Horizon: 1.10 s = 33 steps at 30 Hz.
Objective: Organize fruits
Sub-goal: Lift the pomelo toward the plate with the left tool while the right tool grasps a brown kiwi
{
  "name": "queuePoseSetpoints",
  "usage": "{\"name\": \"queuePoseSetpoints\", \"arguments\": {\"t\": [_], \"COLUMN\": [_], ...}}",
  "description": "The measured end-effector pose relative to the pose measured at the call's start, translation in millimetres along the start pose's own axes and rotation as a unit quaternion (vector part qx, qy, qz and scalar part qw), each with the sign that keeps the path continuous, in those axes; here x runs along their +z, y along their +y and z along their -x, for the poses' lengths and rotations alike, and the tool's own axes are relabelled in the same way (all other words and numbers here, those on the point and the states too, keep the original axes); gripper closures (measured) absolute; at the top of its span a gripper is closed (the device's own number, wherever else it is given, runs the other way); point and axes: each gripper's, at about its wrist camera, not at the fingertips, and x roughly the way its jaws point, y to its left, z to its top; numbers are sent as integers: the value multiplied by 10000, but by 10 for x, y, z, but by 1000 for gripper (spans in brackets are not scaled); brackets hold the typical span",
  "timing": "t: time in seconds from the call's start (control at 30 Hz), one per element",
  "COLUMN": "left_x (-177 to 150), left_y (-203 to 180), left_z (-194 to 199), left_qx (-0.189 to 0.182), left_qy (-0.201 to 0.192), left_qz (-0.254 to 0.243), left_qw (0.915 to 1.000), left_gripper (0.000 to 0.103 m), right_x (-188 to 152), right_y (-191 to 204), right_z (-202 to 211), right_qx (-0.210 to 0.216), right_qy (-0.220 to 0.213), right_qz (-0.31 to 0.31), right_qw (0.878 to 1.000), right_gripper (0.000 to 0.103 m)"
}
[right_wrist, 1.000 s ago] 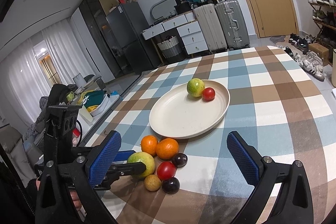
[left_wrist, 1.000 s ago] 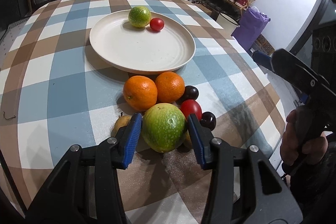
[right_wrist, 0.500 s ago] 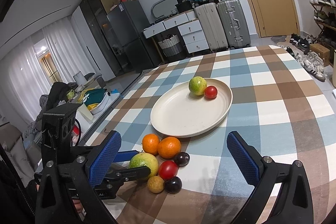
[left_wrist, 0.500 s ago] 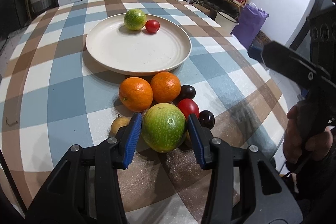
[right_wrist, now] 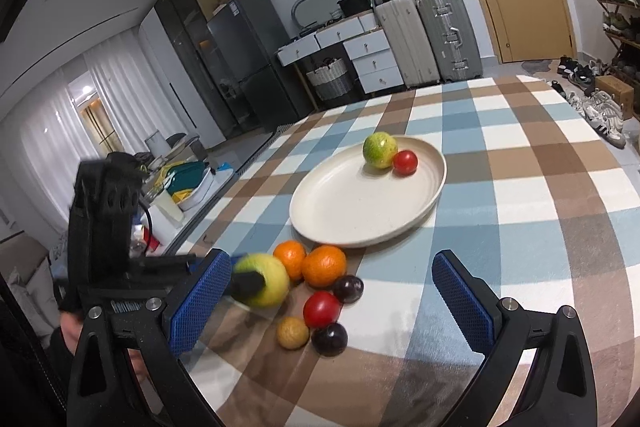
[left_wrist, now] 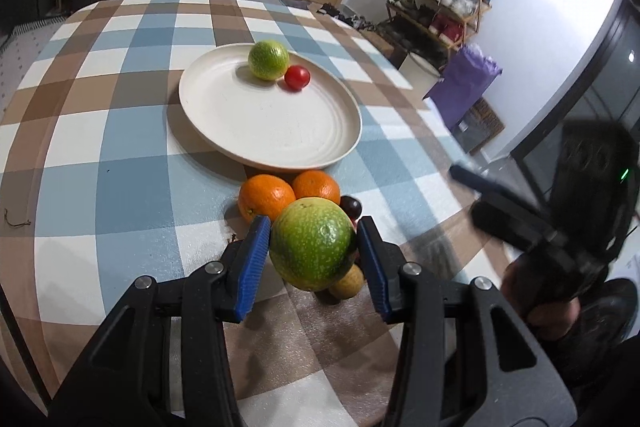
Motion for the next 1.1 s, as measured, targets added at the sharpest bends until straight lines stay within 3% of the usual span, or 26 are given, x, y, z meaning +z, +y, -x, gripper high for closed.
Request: {"name": "queuePoseSetpoints", "arguments": {"t": [0.3, 0.7, 1.1], "left_x": [118, 207, 144], "left_y": [149, 530, 834], "left_z": [288, 736, 887], "left_qx": [-32, 52, -49], "left_qy": [-368, -803, -950], "left_qz": [297, 625, 851], "left_qw": [9989, 9948, 9918], "left_gripper": [61, 61, 61], "right_x": [-160, -277, -296], "right_y": [101, 668, 940], "right_z": [-104, -419, -832], "right_qx": [189, 733, 645], "right_qy": [322, 792, 1226], "right_qz": [94, 646, 848], "right_qw": [9993, 9921, 9867], "right_gripper": [0, 1, 5]}}
